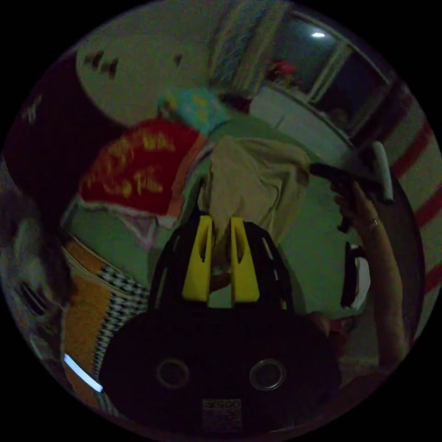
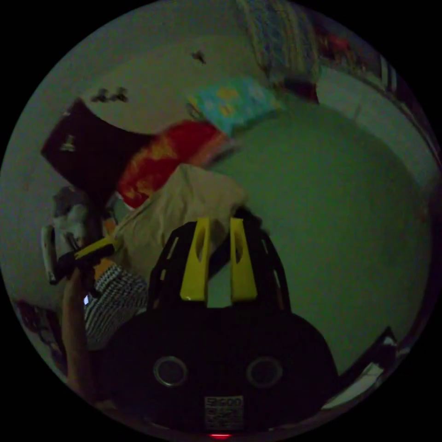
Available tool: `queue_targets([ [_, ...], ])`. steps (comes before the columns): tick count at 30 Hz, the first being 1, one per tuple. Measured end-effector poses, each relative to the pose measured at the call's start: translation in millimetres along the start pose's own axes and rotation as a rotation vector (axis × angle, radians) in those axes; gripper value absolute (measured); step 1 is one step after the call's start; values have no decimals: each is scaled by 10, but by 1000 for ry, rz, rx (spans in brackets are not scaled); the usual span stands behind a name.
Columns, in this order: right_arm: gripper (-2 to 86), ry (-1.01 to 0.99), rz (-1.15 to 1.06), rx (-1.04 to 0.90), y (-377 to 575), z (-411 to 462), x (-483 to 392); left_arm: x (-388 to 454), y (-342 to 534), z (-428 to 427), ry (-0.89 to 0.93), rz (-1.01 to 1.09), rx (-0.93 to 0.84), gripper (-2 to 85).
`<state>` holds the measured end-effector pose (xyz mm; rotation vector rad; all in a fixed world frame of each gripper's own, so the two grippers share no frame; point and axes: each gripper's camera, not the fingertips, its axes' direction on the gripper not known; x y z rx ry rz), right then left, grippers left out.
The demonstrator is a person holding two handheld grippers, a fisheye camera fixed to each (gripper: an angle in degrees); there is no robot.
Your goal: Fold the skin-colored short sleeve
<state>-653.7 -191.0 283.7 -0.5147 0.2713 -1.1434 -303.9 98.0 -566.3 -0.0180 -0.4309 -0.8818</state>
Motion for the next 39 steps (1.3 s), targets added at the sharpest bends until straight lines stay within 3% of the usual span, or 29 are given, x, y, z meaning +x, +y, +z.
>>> queue_targets([
  [4, 63, -271, -40, -62, 475, 658, 189, -478, 7, 663, 7, -262, -32, 18],
  [8, 71, -331, -202, 45, 942, 903, -162, -525, 48, 759, 42, -234, 16, 7],
  [14, 76, -81, -423, 148, 1428, 1197, -1212, -144, 173, 767, -148, -93, 58, 1],
  [16, 81, 49, -395, 124, 1451, 1375, -1396, 137, 272, 766, -226, -28, 94, -1],
  [20, 39, 211, -333, 43, 1460, 1687, -1516, 570, 422, 881, -203, 26, 117, -3],
  [27, -2, 192, -344, 80, 2012, 1397, -1432, 1291, 784, 1656, -364, 46, -27, -4],
  [33, 15, 106, -351, 35, 2631, 1530, -1155, 1968, 1255, 1995, -433, 102, -25, -2],
  [39, -9, 109, -179, 195, 3764, 953, -606, 2702, 1994, 1991, -485, 78, 69, -2],
])
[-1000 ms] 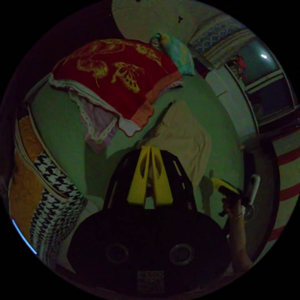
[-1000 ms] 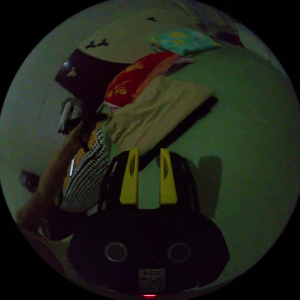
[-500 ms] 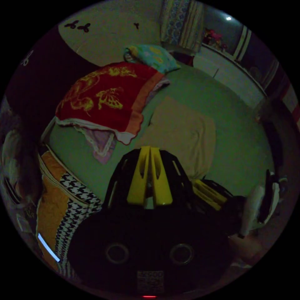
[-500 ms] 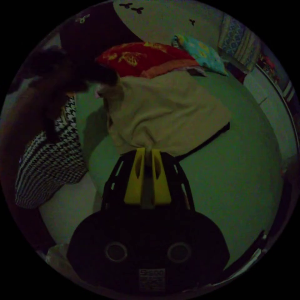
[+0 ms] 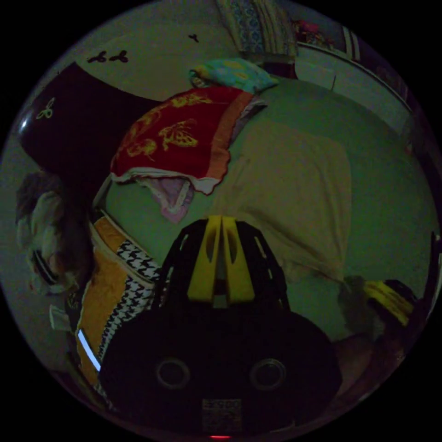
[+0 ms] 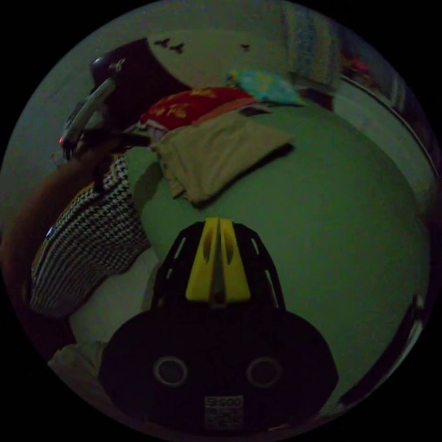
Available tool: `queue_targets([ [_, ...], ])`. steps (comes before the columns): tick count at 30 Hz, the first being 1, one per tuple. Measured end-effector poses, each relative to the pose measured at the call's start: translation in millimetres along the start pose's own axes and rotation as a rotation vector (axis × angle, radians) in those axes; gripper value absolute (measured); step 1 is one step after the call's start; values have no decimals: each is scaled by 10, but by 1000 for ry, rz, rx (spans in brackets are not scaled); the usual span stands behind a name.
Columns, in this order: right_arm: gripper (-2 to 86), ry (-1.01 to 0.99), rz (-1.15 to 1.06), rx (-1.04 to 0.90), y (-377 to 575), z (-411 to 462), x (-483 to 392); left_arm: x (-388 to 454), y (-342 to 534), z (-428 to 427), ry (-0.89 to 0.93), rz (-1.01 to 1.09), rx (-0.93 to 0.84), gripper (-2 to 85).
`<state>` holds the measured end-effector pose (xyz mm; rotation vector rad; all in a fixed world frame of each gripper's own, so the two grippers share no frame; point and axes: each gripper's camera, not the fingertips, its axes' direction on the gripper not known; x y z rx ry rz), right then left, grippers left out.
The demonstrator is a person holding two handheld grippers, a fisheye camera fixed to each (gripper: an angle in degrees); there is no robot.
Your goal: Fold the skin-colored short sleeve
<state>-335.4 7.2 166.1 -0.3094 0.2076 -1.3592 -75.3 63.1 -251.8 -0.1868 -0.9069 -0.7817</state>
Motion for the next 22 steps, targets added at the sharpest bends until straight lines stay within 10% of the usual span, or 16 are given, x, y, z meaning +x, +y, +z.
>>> queue_targets([
  [22, -10, 431, 686, 291, 3536, -1566, 1143, 5625, 2804, -1207, 523, 357, 250, -4],
])
